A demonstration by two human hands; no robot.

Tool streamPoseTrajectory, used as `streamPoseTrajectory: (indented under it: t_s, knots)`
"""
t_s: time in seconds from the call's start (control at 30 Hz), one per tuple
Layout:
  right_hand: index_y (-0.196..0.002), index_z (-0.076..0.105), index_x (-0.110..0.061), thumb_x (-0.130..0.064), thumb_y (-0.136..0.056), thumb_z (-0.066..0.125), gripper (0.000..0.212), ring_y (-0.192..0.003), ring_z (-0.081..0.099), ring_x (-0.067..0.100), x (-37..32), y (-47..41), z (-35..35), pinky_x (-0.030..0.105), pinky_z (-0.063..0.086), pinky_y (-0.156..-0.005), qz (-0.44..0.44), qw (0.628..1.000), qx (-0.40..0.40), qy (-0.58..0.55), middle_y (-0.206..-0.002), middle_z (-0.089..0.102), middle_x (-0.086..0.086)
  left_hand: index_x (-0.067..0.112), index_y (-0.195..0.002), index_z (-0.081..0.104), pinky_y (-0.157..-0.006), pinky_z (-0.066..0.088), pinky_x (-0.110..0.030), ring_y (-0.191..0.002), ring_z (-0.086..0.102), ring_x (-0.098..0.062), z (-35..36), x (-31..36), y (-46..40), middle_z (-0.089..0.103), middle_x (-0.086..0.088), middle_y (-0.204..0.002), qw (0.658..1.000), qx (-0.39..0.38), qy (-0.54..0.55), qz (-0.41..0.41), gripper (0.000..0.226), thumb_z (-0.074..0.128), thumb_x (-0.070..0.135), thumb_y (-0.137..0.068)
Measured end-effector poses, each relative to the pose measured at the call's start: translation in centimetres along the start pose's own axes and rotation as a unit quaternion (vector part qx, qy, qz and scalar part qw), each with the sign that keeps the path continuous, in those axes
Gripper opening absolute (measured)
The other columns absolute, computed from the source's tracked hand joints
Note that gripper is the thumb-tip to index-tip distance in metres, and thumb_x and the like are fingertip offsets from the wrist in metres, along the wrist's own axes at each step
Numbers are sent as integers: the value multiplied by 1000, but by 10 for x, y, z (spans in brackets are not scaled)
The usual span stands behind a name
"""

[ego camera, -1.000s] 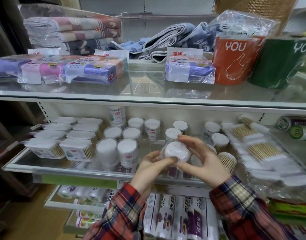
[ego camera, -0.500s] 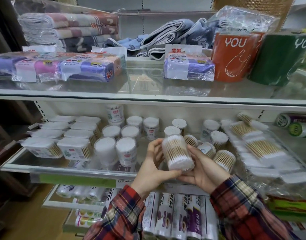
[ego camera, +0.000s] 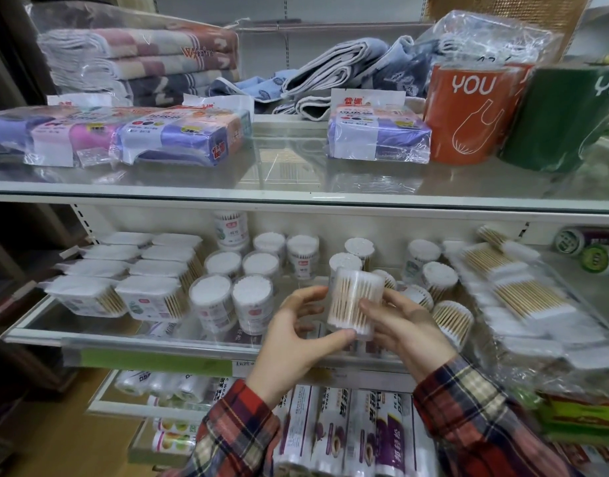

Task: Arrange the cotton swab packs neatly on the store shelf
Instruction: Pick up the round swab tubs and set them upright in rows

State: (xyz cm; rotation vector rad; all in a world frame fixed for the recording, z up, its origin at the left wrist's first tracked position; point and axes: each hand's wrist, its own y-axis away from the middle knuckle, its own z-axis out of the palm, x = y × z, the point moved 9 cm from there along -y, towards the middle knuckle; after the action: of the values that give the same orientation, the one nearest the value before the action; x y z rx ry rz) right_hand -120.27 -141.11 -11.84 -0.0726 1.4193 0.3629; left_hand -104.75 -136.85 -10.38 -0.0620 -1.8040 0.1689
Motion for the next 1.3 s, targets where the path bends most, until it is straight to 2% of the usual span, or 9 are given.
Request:
streamPoseTrajectory:
  t_s: [0.2,0.37,0.53,0.63,0.77,0.9,1.07,1.2,1.3]
  knots:
    - [-112,60,-22,-37,-48,85,71,-87,71,16,-3,-8,2,28,57,-69,-28,994,74,69,-99,71,2,39,-121,49,-90,51,-21,-103,61,5,7,1,5,66,13,-114,997,58,-47,20,68,82,37,-62]
    - [-107,55,-25,-29,-60,88,58,-80,67,14,-3,-6,9,14,45,-44,-35,987,84,135,-95,67,-2,41,-114,53,-84,53,-21,-95,65,4,6,-8,8,70,14,-103,995,93,-20,4,65,84,42,-57]
    - [-107,57,-24,-25,-58,87,58,-74,69,5,-13,-6,10,16,51,-57,-60,986,42,151,-93,69,-2,22,-126,55,-88,53,-25,-105,67,-10,8,-13,6,72,5,-111,994,41,98,-33,56,79,9,-76]
    - [-112,57,-17,-32,-50,83,69,-84,70,11,-18,-4,10,21,55,-71,-78,989,-8,129,-99,70,1,16,-132,48,-83,54,-22,-108,66,-15,5,-16,4,69,-3,-118,982,24,180,-51,59,70,1,-79]
    - [-118,56,-17,-27,-55,80,69,-95,69,17,-9,-3,10,28,55,-83,-84,987,-45,130,-106,70,3,13,-136,40,-87,54,-27,-114,63,-25,6,-24,5,67,-11,-122,973,3,220,-64,63,71,6,-81]
    - [-126,53,-13,-23,-56,79,75,-96,69,14,3,-6,10,22,54,-76,-71,989,-54,118,-109,70,4,13,-140,37,-103,46,-38,-121,58,-26,12,-29,7,64,-12,-127,970,-41,231,-66,69,70,18,-79]
    - [-135,44,-15,-20,-62,79,82,-103,67,15,15,-5,17,24,53,-88,-42,990,-77,109,-114,69,3,10,-144,35,-108,42,-36,-128,52,-29,17,-30,9,57,-14,-135,963,-92,246,-64,66,63,18,-85]
    - [-133,45,-17,-17,-65,85,78,-101,67,13,17,-9,18,26,52,-89,-42,990,-51,128,-113,69,-1,16,-141,41,-106,42,-36,-126,54,-20,10,-35,8,58,-7,-136,974,-55,207,-72,56,62,17,-88]
    - [-127,46,-21,-7,-67,82,71,-98,65,10,18,-17,19,24,53,-85,-46,988,7,145,-111,66,-5,24,-124,54,-99,49,-26,-112,61,-4,-6,-41,9,64,1,-126,983,71,151,-79,35,58,8,-92]
